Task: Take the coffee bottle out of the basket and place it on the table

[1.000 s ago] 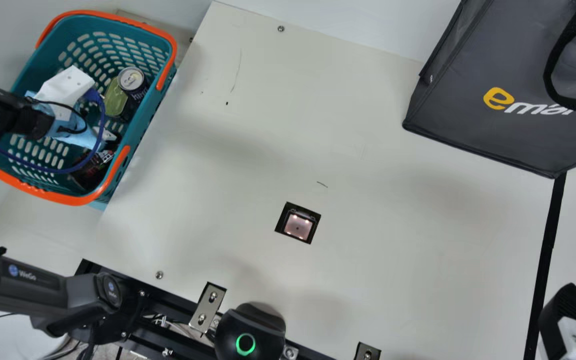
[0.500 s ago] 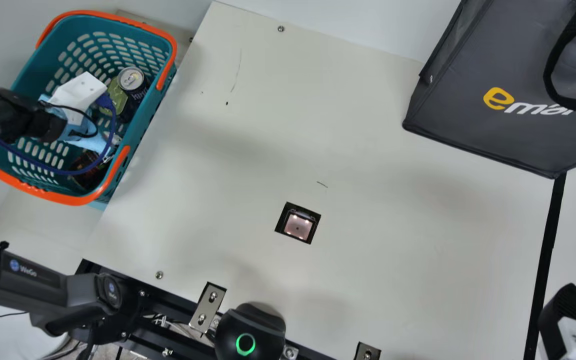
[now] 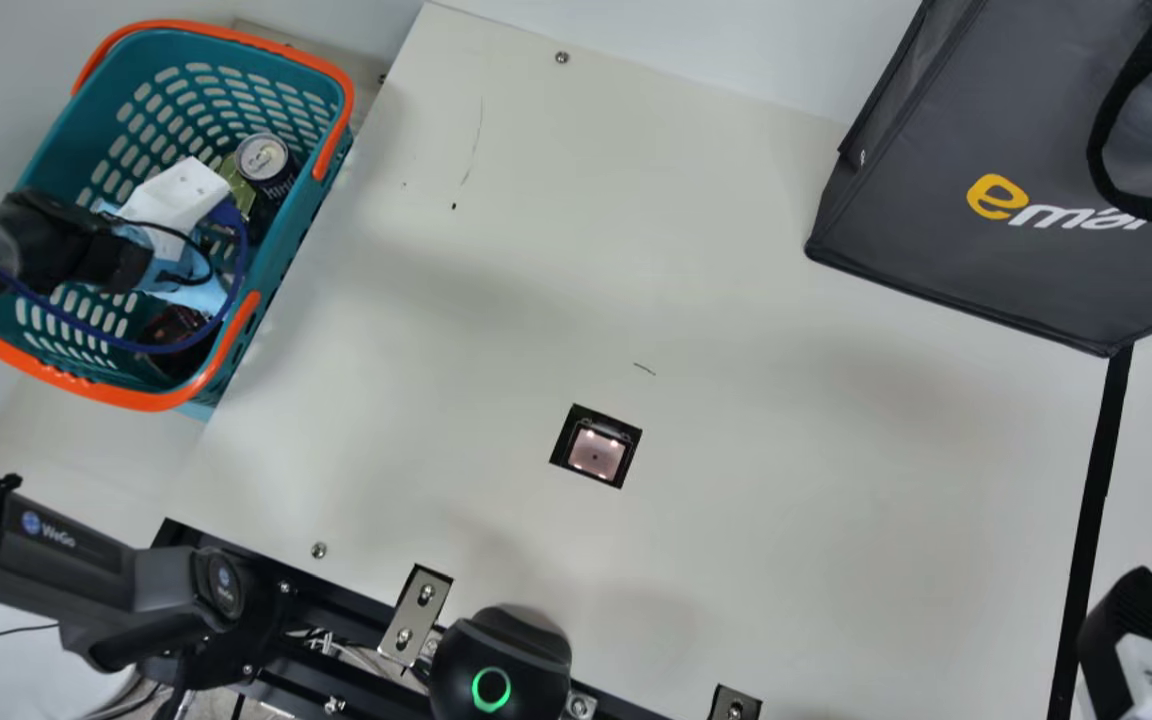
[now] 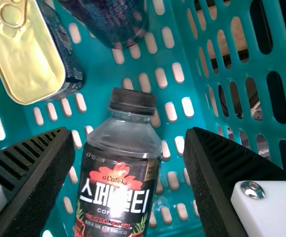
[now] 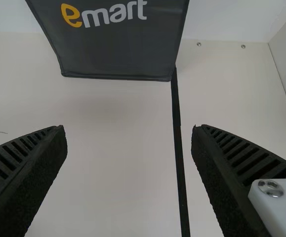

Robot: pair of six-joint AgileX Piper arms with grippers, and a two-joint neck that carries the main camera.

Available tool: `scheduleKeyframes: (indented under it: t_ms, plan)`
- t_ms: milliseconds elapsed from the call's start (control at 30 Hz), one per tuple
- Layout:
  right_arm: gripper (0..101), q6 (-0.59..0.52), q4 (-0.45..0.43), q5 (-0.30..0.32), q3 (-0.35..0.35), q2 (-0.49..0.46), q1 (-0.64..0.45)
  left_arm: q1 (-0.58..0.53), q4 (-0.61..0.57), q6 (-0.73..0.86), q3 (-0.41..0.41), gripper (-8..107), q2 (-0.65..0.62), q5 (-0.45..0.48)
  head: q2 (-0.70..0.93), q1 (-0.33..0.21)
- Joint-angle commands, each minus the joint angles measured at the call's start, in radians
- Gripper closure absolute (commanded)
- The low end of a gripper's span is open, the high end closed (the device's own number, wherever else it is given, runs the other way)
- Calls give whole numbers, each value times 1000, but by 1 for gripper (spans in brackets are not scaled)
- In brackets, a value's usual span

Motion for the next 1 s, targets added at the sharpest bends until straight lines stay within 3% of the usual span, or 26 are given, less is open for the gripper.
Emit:
scheduleKeyframes:
  t_ms: [0,967]
  plan:
    - [10,0,0,0,0,0,0,-4,-7,6,4,9,3,-5,2,-26]
    - [10,0,0,0,0,0,0,-18,-183,189,1,9,112,-83,2,-26]
